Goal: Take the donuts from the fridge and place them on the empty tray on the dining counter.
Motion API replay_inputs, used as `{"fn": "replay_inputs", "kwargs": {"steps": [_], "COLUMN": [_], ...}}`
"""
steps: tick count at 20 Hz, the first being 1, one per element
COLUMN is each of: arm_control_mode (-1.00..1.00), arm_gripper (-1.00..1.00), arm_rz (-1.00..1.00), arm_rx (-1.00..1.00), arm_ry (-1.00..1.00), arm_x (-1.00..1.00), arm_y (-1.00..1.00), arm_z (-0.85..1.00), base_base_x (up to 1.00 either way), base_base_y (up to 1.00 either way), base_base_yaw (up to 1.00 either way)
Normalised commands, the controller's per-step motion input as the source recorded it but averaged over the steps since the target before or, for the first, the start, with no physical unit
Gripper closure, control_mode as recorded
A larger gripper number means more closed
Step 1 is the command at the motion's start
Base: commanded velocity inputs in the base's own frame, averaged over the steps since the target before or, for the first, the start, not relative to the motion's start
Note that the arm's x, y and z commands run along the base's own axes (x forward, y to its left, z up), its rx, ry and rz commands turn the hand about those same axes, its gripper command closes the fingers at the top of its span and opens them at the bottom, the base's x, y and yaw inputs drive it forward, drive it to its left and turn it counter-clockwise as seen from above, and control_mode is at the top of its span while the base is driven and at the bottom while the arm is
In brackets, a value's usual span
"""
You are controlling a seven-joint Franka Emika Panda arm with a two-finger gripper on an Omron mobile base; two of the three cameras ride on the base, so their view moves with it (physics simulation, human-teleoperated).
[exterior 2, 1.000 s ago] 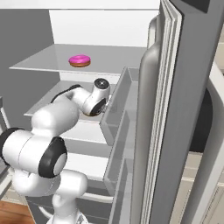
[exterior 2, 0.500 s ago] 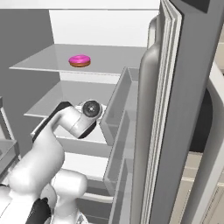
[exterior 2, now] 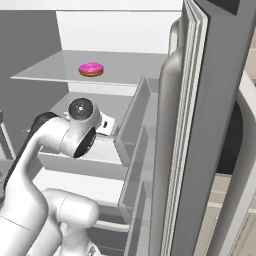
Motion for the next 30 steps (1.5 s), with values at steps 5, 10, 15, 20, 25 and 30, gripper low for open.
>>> {"fn": "replay_inputs", "kwargs": {"steps": [5, 10, 15, 20, 25, 30], "arm_control_mode": [-1.00, -1.00, -1.00, 1.00, 1.00, 1.00], "arm_gripper": [1.00, 1.00, 1.00, 1.00, 1.00, 1.00], "arm_rz": [-0.01, 0.00, 0.00, 0.00, 0.00, 0.00], "arm_rx": [0.08, -0.22, -0.15, -0.01, 0.00, 0.00], "arm_ry": [0.15, -0.33, -0.27, -0.01, 0.00, 0.00], "arm_x": [-1.00, -1.00, -1.00, -0.20, 0.00, 0.00], "arm_y": [-0.08, 0.00, 0.00, 0.00, 0.00, 0.00], "arm_z": [1.00, 0.56, 1.00, 0.19, 0.00, 0.00], "base_base_x": [0.00, 0.00, 0.00, -0.80, -1.00, -1.00], "base_base_y": [0.00, 0.00, 0.00, 0.00, 0.03, 0.15], "base_base_yaw": [0.00, 0.00, 0.00, 0.00, 0.00, 0.00]}}
